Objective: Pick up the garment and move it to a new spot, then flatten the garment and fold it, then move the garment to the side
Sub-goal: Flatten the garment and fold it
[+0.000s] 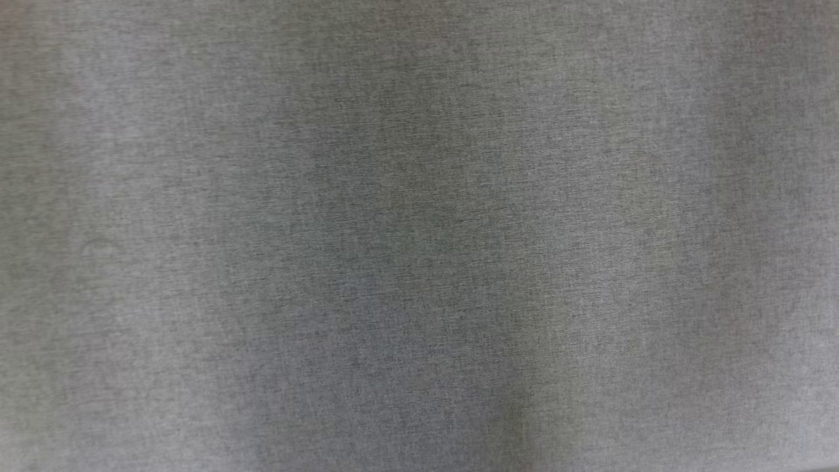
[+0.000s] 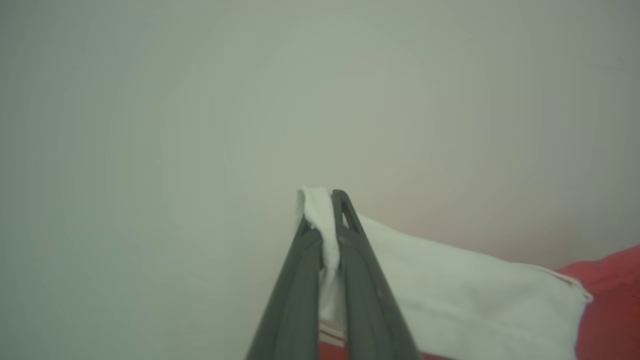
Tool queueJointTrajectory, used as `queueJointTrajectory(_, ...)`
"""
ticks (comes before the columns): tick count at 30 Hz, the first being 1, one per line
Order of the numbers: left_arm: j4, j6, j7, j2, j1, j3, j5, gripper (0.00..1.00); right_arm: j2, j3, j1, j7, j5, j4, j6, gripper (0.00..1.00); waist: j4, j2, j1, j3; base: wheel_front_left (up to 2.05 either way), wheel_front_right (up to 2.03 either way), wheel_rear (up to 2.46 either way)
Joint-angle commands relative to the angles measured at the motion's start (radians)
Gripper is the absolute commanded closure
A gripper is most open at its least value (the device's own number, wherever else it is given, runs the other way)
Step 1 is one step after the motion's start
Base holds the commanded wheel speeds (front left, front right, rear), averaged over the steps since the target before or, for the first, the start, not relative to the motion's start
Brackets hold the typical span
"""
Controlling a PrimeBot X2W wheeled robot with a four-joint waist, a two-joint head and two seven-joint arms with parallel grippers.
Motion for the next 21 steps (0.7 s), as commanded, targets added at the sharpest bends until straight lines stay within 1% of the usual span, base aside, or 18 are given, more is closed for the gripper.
queueJointTrajectory(1,0.008,0.002,-0.019,-0.007,0.015,-0.004,-0.019,1.0,0.004,0.011,-0.003,-0.009,0.01,0.004,-0.003,1.0,0.009,-0.0001,-0.0001,-0.006,0.0,0.0,0.0)
queueJointTrajectory(4,0.007,0.002,-0.052,-0.017,0.061,-0.016,-0.034,1.0,0.004,0.038,0.033,-0.018,0.028,0.002,-0.003,1.0,0.015,-0.0001,-0.0001,-0.021,0.0,0.0,0.0)
queueJointTrajectory(7,-0.041,0.002,-0.08,-0.016,0.141,-0.035,-0.081,1.0,0.003,0.079,0.097,-0.026,0.053,-0.03,-0.003,1.0,0.023,-0.0001,-0.0001,-0.049,0.0,0.0,0.0)
queueJointTrajectory(12,-0.168,0.002,-0.108,0.046,0.343,-0.084,-0.174,1.0,-0.037,0.151,0.268,-0.04,0.133,-0.132,-0.003,1.0,0.033,-0.0001,-0.0001,-0.119,0.0,0.0,0.0)
queueJointTrajectory(17,-0.337,0.002,-0.131,0.129,0.574,-0.102,-0.257,1.0,-0.096,0.214,0.468,-0.06,0.219,-0.274,-0.003,1.0,0.031,-0.0001,-0.0001,-0.198,0.0,0.0,0.0)
queueJointTrajectory(18,-0.374,0.002,-0.133,0.149,0.619,-0.096,-0.271,1.0,-0.105,0.222,0.508,-0.064,0.237,-0.307,-0.003,1.0,0.027,-0.0001,-0.0001,-0.212,0.0,0.0,0.0)
queueJointTrajectory(20,-0.444,0.004,-0.137,0.172,0.724,-0.074,-0.293,1.0,-0.129,0.239,0.593,-0.07,0.257,-0.369,-0.003,1.0,0.027,-0.0001,-0.0001,-0.244,0.0,0.0,0.0)
queueJointTrajectory(21,-0.484,0.014,-0.139,0.185,0.777,-0.058,-0.301,1.0,-0.14,0.243,0.636,-0.072,0.27,-0.4,-0.003,1.0,0.025,-0.0001,-0.0001,-0.258,0.0,0.0,0.0)
